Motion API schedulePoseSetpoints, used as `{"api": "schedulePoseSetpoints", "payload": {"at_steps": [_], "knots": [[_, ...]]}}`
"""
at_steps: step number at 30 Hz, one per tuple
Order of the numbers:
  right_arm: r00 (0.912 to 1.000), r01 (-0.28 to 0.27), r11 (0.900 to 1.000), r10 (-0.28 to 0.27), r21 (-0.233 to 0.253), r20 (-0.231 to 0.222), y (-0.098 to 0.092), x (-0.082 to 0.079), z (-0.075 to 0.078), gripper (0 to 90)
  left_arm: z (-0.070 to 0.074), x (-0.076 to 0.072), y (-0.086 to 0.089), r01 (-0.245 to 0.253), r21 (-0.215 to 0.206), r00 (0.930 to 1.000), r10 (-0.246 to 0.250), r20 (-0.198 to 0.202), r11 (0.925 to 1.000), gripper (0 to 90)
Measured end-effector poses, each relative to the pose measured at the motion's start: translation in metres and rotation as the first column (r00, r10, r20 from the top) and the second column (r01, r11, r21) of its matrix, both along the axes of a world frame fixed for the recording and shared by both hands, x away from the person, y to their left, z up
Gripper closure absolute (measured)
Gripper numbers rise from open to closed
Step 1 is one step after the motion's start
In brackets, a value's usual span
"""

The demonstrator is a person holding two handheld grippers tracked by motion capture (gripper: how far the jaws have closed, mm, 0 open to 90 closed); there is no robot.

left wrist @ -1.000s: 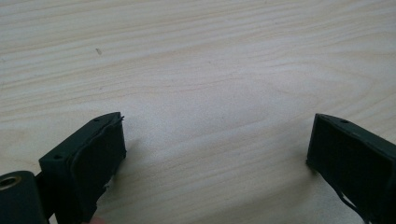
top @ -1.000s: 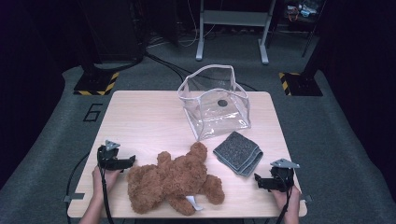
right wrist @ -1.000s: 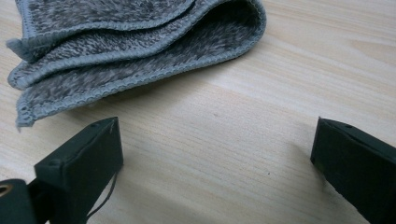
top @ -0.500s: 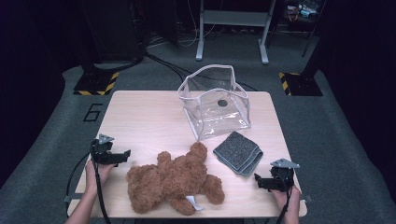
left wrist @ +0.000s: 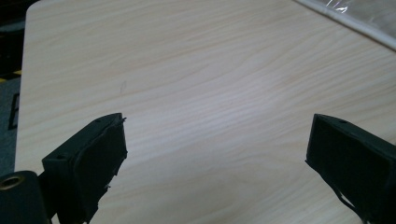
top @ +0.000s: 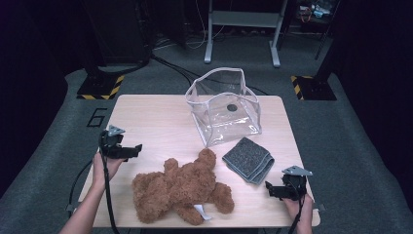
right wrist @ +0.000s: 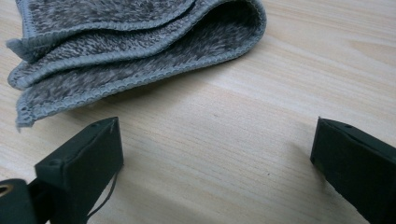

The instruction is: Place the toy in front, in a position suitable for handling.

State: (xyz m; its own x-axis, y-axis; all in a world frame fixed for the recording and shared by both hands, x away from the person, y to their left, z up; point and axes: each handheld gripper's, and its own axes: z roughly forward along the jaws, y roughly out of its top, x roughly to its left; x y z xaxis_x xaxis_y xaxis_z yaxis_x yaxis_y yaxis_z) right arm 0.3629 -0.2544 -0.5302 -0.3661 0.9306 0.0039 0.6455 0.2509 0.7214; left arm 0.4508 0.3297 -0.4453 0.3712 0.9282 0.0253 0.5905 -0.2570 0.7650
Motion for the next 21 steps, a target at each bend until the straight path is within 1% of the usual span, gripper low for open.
{"api": "schedulePoseSetpoints", "payload": {"at_steps": [1,2,4,5,9,11,12,13,14,16,17,18,20,21], "knots": [[1.0,0.0,1.0,0.0,0.0,0.0,0.0,0.0,0.0,1.9,0.004,0.003,-0.005,0.009,-0.009,1.0,-0.009,0.001,0.9999,5.2],[1.0,0.001,1.0,-0.001,0.0,0.0,0.0,0.0,0.0,1.8,0.007,0.006,-0.008,0.028,-0.005,0.9996,-0.028,-0.001,0.9996,5.2],[1.0,0.001,1.0,-0.001,0.0,0.0,0.0,0.0,0.0,1.9,0.014,0.011,-0.017,0.045,0.004,0.9989,-0.045,0.011,0.999,5.4],[1.0,0.001,1.0,-0.001,0.0,0.0,0.0,0.0,0.0,1.9,0.017,0.013,-0.021,0.056,0.007,0.9984,-0.056,0.008,0.9984,5.5],[1.0,0.001,1.0,-0.001,0.0,0.0,0.0,0.0,0.0,1.9,0.029,0.024,-0.04,0.116,0.033,0.9932,-0.116,-0.006,0.9927,5.6],[1.0,0.001,1.0,-0.001,0.0,0.0,0.0,0.0,0.0,1.9,0.031,0.03,-0.049,0.132,0.046,0.9913,-0.132,-0.008,0.9902,5.7],[1.0,0.001,1.0,-0.001,0.0,0.0,0.0,0.0,0.0,1.9,0.033,0.033,-0.052,0.144,0.054,0.9895,-0.143,-0.021,0.9881,5.6],[1.0,0.001,1.0,-0.001,0.0,0.0,0.0,0.0,0.0,1.9,0.033,0.036,-0.056,0.145,0.046,0.9895,-0.144,-0.011,0.9884,5.7],[1.0,0.001,1.0,-0.001,0.0,0.0,0.0,0.0,0.0,1.9,0.035,0.039,-0.059,0.155,0.054,0.9878,-0.155,-0.018,0.9864,5.9],[1.0,0.002,1.0,-0.002,0.0,0.0,0.0,0.0,0.0,1.9,0.038,0.045,-0.066,0.18,0.054,0.9834,-0.178,-0.034,0.9823,5.7],[1.0,0.002,1.0,-0.002,0.0,0.001,0.0,0.0,0.0,1.9,0.04,0.047,-0.069,0.181,0.056,0.9834,-0.18,-0.022,0.9819,5.7],[1.0,0.002,1.0,-0.002,-0.001,0.0,0.0,0.0,0.0,1.9,0.042,0.048,-0.072,0.187,0.056,0.9822,-0.186,-0.024,0.9807,5.9],[1.0,0.003,1.0,-0.003,-0.002,0.001,0.0,0.0,0.0,1.9,0.047,0.054,-0.078,0.197,0.034,0.9802,-0.197,-0.021,0.9797,5.9],[1.0,0.004,1.0,-0.004,-0.002,0.0,0.0,0.0,0.0,1.9,0.049,0.056,-0.08,0.2,0.032,0.9797,-0.2,-0.014,0.9792,6.1]]}}
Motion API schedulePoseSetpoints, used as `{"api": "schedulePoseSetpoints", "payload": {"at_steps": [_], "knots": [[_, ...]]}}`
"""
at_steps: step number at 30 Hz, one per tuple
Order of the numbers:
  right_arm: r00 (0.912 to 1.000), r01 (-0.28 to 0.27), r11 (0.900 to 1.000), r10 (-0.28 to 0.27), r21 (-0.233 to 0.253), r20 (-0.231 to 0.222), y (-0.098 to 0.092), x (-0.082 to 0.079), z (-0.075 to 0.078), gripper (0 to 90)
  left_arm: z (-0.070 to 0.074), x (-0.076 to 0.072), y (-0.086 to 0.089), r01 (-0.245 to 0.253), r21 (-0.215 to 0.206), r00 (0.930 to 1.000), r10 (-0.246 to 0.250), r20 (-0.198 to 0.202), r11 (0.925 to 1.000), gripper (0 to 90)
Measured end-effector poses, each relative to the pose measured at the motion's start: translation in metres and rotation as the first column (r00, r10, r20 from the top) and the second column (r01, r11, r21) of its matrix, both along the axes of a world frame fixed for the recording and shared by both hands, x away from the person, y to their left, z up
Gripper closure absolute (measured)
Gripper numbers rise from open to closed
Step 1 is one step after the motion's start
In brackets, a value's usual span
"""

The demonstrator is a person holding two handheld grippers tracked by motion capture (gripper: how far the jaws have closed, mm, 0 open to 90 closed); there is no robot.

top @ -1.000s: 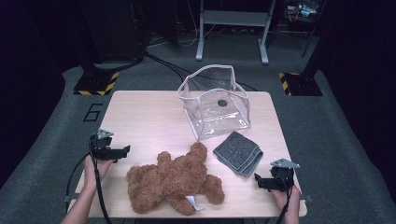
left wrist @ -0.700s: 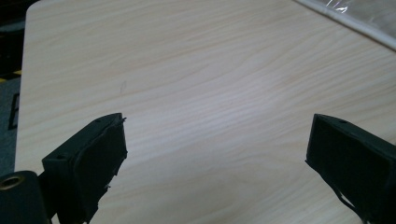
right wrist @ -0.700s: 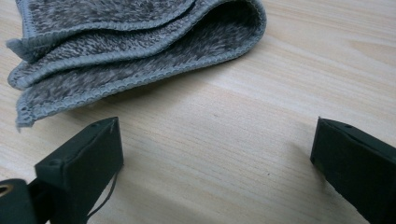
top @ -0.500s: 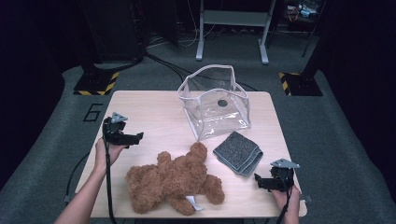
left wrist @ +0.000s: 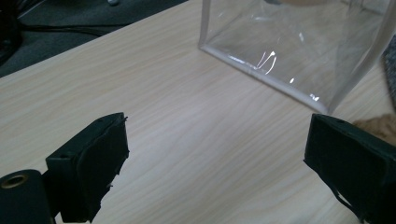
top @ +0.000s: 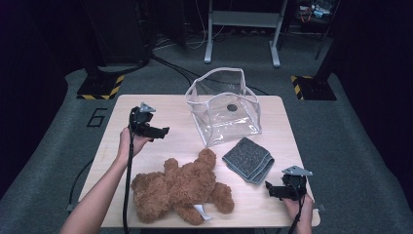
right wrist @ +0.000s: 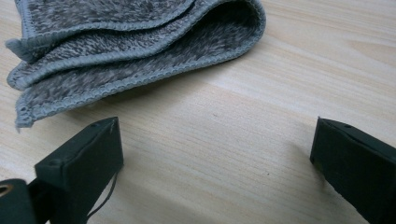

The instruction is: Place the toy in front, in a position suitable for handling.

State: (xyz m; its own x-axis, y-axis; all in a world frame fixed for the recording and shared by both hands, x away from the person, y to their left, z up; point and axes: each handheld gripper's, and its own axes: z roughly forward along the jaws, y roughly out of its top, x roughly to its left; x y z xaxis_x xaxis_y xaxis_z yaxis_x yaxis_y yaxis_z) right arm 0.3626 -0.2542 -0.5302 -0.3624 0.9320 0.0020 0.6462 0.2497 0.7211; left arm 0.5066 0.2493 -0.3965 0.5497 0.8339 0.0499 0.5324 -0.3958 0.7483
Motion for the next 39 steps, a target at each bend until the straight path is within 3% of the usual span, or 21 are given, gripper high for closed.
{"api": "schedulePoseSetpoints", "payload": {"at_steps": [10,16,18,27,28,35,39], "knots": [[1.0,0.003,1.0,-0.003,0.002,-0.002,0.0,0.0,0.0,2.0,0.019,0.02,-0.027,0.009,-0.073,0.9999,-0.009,0.011,0.9973,7.4],[1.0,0.003,1.0,-0.003,0.002,-0.002,0.0,0.0,0.0,2.0,0.031,0.028,-0.043,0.03,-0.058,0.9994,-0.029,0.018,0.9978,7.5],[1.0,0.003,1.0,-0.003,0.002,-0.002,0.0,0.0,0.0,2.0,0.033,0.031,-0.047,0.023,-0.093,0.9997,-0.022,0.013,0.9954,7.9],[1.0,0.004,1.0,-0.004,0.001,-0.002,0.0,0.0,0.0,2.0,0.041,0.043,-0.059,0.019,-0.143,0.9998,-0.017,0.014,0.9896,9.9],[1.0,0.004,1.0,-0.004,0.001,-0.002,0.0,0.0,0.0,2.0,0.043,0.045,-0.061,0.023,-0.124,0.9995,-0.02,0.024,0.992,11.3],[1.0,0.007,1.0,-0.007,0.001,-0.003,0.0,-0.001,0.0,2.1,0.048,0.053,-0.071,0.015,-0.138,0.9993,-0.01,0.037,0.9904,15.1],[1.0,0.007,1.0,-0.007,0.002,-0.003,0.001,-0.001,0.0,2.1,0.048,0.056,-0.077,0.033,-0.115,0.9991,-0.03,0.029,0.9928,15.9]]}}
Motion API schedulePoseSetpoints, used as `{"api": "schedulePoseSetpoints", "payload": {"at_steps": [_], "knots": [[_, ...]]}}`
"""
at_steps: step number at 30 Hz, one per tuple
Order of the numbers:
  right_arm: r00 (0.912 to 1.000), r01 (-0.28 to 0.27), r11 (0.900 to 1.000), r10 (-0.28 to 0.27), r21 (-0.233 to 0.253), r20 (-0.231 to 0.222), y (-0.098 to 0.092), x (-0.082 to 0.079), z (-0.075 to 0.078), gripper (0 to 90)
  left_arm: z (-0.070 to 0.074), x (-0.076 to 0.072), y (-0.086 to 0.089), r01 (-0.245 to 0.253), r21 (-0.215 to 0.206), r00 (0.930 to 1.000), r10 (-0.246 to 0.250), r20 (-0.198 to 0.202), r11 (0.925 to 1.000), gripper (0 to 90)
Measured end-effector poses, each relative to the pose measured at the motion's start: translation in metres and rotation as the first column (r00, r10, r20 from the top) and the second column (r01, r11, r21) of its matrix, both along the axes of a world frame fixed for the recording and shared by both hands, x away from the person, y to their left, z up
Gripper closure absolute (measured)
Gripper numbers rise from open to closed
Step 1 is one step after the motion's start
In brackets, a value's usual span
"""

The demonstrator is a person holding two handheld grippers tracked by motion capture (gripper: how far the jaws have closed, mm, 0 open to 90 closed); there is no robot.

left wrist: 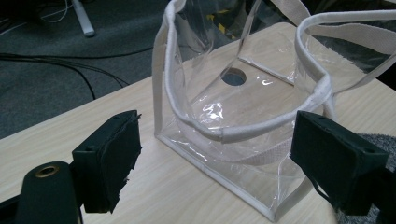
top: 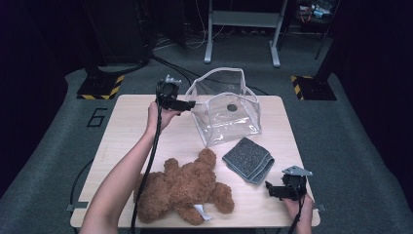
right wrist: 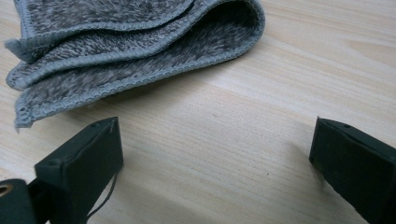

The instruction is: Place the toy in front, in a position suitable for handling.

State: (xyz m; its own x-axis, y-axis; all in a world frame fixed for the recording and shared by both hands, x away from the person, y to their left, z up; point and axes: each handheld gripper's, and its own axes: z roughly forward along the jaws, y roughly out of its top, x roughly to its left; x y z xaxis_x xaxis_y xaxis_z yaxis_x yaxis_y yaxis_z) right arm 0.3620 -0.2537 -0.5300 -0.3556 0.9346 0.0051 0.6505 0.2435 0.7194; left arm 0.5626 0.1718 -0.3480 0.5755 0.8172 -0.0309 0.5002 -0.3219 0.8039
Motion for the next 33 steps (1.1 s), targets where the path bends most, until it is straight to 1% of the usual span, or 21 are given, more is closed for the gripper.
{"api": "schedulePoseSetpoints", "payload": {"at_steps": [2,3,5,7,8,9,11,12,13,15,16,18,19,20,22,24,25,28,30,31,33], "knots": [[1.0,0.0,1.0,0.0,0.0,0.0,0.0,0.0,0.0,2.1,-0.002,0.002,-0.003,-0.004,-0.008,1.0,0.004,-0.004,1.0,16.2],[1.0,0.0,1.0,0.0,0.0,0.0,0.0,0.0,0.0,2.1,-0.003,0.004,-0.004,0.003,0.002,0.9999,-0.003,-0.011,1.0,16.8],[1.0,0.001,1.0,-0.001,0.0,-0.001,0.0,0.0,0.0,2.1,-0.006,0.007,-0.005,0.003,0.005,0.9998,-0.003,-0.021,1.0,20.8],[1.0,0.001,1.0,-0.001,0.0,-0.001,0.0,0.0,0.0,2.1,-0.007,0.008,-0.004,0.006,-0.001,0.9997,-0.006,-0.025,1.0,21.2],[1.0,-0.005,1.0,0.005,-0.003,0.004,0.0,0.0,0.0,2.2,-0.009,0.011,-0.003,0.012,-0.037,0.9994,-0.013,-0.031,0.9992,21.8],[1.0,-0.005,1.0,0.005,-0.003,0.004,0.0,0.0,0.0,2.2,-0.009,0.011,-0.003,0.012,-0.037,0.9994,-0.013,-0.031,0.9992,24.3],[1.0,-0.004,1.0,0.004,-0.003,0.004,0.0,0.0,0.0,2.2,-0.01,0.012,-0.002,0.009,-0.044,0.9994,-0.011,-0.034,0.999,25.9],[1.0,-0.004,1.0,0.004,-0.003,0.003,0.0,0.0,0.0,2.1,-0.011,0.012,-0.003,0.004,-0.075,0.9994,-0.006,-0.035,0.9972,25.9],[1.0,-0.003,1.0,0.003,-0.003,0.004,0.0,0.0,0.0,2.2,-0.011,0.012,-0.002,0.006,-0.075,0.9993,-0.009,-0.035,0.9971,30.8],[1.0,-0.003,1.0,0.003,-0.004,0.004,0.0,0.0,0.0,2.2,-0.011,0.012,-0.003,0.002,-0.068,0.9996,-0.004,-0.029,0.9977,34.3],[1.0,-0.003,1.0,0.003,-0.004,0.004,0.0,0.0,0.0,2.2,-0.011,0.011,-0.003,0.002,-0.06,0.9996,-0.004,-0.029,0.9982,40.1],[1.0,-0.003,1.0,0.003,-0.004,0.004,0.0,0.0,0.0,2.2,-0.011,0.011,-0.003,-0.003,-0.05,0.9997,0.002,-0.025,0.9987,44.9],[1.0,-0.003,1.0,0.003,-0.004,0.004,0.0,0.0,0.0,2.2,-0.01,0.011,-0.003,0.004,-0.013,0.9997,-0.004,-0.025,0.9999,44.9],[1.0,-0.001,1.0,0.001,-0.004,0.007,0.0,0.0,0.0,2.2,-0.01,0.011,-0.003,-0.004,-0.011,0.9997,0.004,-0.023,0.9999,49.0],[1.0,-0.001,1.0,0.001,-0.004,0.006,0.0,0.0,0.0,2.2,-0.01,0.011,-0.003,-0.006,0.017,0.9998,0.006,-0.02,0.9998,52.5],[1.0,-0.001,1.0,0.001,-0.004,0.006,0.0,0.0,0.0,2.2,-0.01,0.011,-0.003,-0.008,0.025,0.9998,0.009,-0.02,0.9997,57.0],[1.0,-0.001,1.0,0.001,-0.004,0.006,0.0,0.0,0.0,2.2,-0.011,0.011,-0.005,-0.02,0.034,0.9997,0.021,-0.014,0.9992,58.5],[1.0,-0.003,1.0,0.003,-0.004,0.004,0.0,0.0,0.0,2.2,-0.012,0.011,-0.006,-0.024,0.049,0.9996,0.025,-0.017,0.9985,62.5],[1.0,-0.003,1.0,0.003,-0.004,0.004,0.0,0.0,0.0,2.2,-0.013,0.012,-0.005,-0.028,0.071,0.9993,0.03,-0.022,0.9971,64.1],[1.0,-0.003,1.0,0.003,-0.004,0.004,0.0,0.0,0.0,2.2,-0.014,0.012,-0.005,-0.038,0.06,0.9989,0.04,-0.026,0.9974,64.9],[1.0,-0.003,1.0,0.003,-0.004,0.004,0.0,0.0,0.0,2.2,-0.014,0.013,-0.003,-0.032,0.068,0.9989,0.035,-0.031,0.9972,64.4]]}}
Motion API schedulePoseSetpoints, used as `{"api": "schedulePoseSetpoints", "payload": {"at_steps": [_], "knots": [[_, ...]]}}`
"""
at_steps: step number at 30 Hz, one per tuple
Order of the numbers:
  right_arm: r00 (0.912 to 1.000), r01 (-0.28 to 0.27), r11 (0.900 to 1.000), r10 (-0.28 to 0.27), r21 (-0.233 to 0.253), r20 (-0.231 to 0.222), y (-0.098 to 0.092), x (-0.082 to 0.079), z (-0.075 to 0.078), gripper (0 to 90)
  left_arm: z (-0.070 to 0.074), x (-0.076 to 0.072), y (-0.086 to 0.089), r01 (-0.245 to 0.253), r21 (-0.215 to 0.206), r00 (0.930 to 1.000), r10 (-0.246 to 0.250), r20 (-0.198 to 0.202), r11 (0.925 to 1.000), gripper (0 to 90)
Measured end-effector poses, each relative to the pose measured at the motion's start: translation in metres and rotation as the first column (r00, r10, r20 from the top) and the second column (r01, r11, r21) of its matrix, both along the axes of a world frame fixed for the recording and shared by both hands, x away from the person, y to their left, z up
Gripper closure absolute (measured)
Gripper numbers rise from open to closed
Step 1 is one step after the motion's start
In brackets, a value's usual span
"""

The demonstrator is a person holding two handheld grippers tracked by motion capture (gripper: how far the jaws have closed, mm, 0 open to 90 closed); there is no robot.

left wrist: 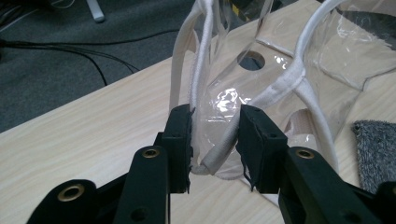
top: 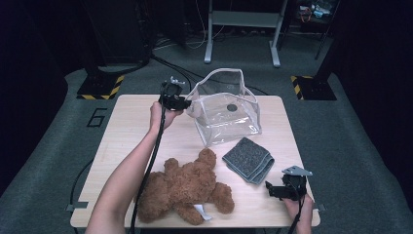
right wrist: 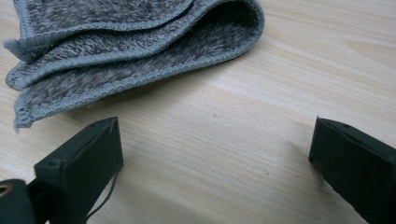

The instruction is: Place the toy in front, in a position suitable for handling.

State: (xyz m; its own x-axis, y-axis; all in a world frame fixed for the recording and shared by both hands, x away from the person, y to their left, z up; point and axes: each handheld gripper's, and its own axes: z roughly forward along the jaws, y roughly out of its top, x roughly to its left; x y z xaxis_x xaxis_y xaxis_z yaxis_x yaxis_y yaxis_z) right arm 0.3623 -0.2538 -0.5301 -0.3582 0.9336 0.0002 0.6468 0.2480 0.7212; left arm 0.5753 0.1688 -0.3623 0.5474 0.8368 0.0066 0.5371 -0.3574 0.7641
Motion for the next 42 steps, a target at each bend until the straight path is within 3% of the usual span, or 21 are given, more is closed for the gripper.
{"api": "schedulePoseSetpoints", "payload": {"at_steps": [3,7,11,25,42], "knots": [[1.0,0.0,1.0,0.0,0.0,0.0,0.0,0.0,0.0,2.2,0.0,0.0,0.002,-0.003,0.003,1.0,0.003,-0.009,1.0,47.6],[1.0,0.0,1.0,0.0,0.0,-0.001,0.0,0.0,0.0,2.2,-0.002,-0.001,0.003,-0.005,0.01,0.9999,0.005,-0.013,0.9999,44.6],[1.0,0.002,1.0,-0.002,0.0,0.003,0.0,0.0,0.0,2.2,-0.003,-0.001,0.002,0.004,0.003,0.9999,-0.004,-0.014,1.0,52.6],[1.0,0.0,1.0,0.0,0.0,0.0,0.0,0.0,0.0,2.2,-0.005,0.001,0.005,0.002,0.049,1.0,-0.002,0.0,0.9988,75.6],[1.0,0.004,1.0,-0.004,0.0,0.002,0.0,0.0,0.0,2.2,-0.005,0.007,0.018,-0.048,0.047,0.9988,0.047,0.013,0.9977,78.4]]}}
